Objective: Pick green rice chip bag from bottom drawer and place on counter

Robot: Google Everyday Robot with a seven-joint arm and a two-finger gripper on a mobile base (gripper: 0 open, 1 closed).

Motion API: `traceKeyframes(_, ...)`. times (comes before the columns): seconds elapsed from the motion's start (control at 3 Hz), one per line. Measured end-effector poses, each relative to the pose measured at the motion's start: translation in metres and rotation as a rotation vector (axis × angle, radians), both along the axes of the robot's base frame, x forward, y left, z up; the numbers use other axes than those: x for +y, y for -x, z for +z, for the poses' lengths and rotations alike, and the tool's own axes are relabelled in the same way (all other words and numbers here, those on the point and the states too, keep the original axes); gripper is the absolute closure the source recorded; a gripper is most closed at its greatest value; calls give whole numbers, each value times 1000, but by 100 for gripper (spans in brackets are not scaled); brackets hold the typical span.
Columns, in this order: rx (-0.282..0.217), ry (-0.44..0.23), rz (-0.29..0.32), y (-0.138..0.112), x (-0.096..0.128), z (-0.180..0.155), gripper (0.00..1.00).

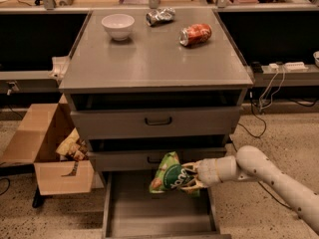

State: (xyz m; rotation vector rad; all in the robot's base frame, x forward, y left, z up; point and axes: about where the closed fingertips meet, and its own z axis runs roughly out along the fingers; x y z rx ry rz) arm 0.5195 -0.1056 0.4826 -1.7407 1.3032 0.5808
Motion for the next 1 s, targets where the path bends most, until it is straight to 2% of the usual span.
traceKeyframes(0.33,-49,-19,28,10,11,49,100)
traceKeyframes(0.67,-179,-18,66,33,26,166,100)
traceKeyframes(1.0,-278,0,87,38,32,249,100)
